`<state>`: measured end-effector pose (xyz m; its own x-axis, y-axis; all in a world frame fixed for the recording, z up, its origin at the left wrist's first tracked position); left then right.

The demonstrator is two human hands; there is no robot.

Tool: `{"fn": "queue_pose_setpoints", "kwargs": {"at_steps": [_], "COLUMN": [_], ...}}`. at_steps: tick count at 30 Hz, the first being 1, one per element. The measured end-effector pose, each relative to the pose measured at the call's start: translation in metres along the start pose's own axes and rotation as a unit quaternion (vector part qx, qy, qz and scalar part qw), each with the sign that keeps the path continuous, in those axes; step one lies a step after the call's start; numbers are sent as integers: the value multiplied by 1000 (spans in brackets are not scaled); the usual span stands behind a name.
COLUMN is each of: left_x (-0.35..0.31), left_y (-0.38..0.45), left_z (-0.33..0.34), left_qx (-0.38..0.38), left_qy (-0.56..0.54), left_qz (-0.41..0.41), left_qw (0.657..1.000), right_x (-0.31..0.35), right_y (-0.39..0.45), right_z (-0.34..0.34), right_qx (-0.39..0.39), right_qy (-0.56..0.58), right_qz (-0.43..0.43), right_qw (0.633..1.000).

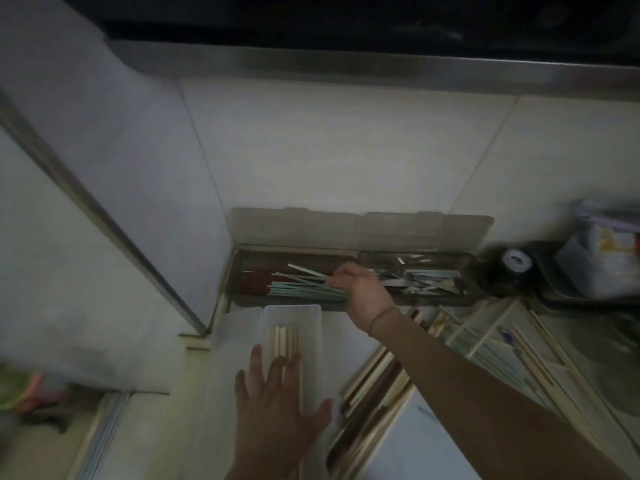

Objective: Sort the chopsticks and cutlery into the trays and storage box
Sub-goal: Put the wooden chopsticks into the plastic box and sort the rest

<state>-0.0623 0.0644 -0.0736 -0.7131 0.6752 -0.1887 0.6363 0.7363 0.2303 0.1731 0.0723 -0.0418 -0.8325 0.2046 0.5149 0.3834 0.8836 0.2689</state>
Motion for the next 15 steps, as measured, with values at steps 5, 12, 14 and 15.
{"fn": "queue_pose_setpoints", "kwargs": {"at_steps": [5, 12, 14, 15], "left_x": [2, 2, 2, 2], "left_y": [2, 2, 2, 1], "left_z": [1, 0, 0, 0], "left_qx": [12, 15, 22, 23], "left_qy": [-13, -12, -3, 0], "left_qz": [-6, -5, -7, -7], "left_qw": [1000, 1000, 1000, 1000], "right_x": [3, -10, -16, -18], "right_y": [40, 36, 29, 25], "right_z": [41, 52, 44, 37], "right_qx": [156, 171, 139, 110], "right_qy": [-42, -71, -57, -43], "right_qz": [10, 31, 39, 35], "right_qw": [987, 982, 988, 992]}}
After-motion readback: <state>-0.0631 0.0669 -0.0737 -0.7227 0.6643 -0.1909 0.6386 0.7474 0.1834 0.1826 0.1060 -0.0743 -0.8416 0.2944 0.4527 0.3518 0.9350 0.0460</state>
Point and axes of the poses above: each hand's wrist, its own y-axis towards the middle knuckle, its own z-axis out of the palm, x = y × z, the point moved 2 cm from there along y, towards the middle knuckle, and after that the axes turned 9 degrees about -x, right-handed, at the moved point
